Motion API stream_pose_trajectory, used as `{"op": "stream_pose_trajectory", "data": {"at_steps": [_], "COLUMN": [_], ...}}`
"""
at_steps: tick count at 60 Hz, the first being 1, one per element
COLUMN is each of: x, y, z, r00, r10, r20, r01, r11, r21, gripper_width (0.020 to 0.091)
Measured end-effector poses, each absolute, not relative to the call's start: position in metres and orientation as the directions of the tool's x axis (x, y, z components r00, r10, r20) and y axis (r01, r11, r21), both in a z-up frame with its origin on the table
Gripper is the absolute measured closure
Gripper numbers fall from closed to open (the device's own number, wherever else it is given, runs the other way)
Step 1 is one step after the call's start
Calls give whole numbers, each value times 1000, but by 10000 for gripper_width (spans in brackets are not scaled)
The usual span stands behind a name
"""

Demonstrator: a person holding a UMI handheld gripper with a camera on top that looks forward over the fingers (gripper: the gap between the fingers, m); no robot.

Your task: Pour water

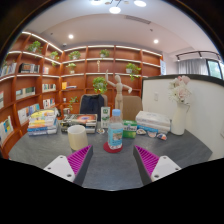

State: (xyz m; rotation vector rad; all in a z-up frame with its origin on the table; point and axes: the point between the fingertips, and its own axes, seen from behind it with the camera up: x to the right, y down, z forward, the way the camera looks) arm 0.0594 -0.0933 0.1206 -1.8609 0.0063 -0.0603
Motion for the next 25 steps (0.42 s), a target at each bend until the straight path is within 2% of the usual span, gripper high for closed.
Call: {"op": "stream_pose_trajectory", "data": {"at_steps": [12, 25], "x": [61, 66], "y": [-113, -120], "z": [139, 138], "r00": [997, 997], "r10": [-48, -66], "r20": [59, 32], "r01": [46, 17], "r11": [-236, -221], "r21": [-971, -975], "gripper_width": [280, 279]}}
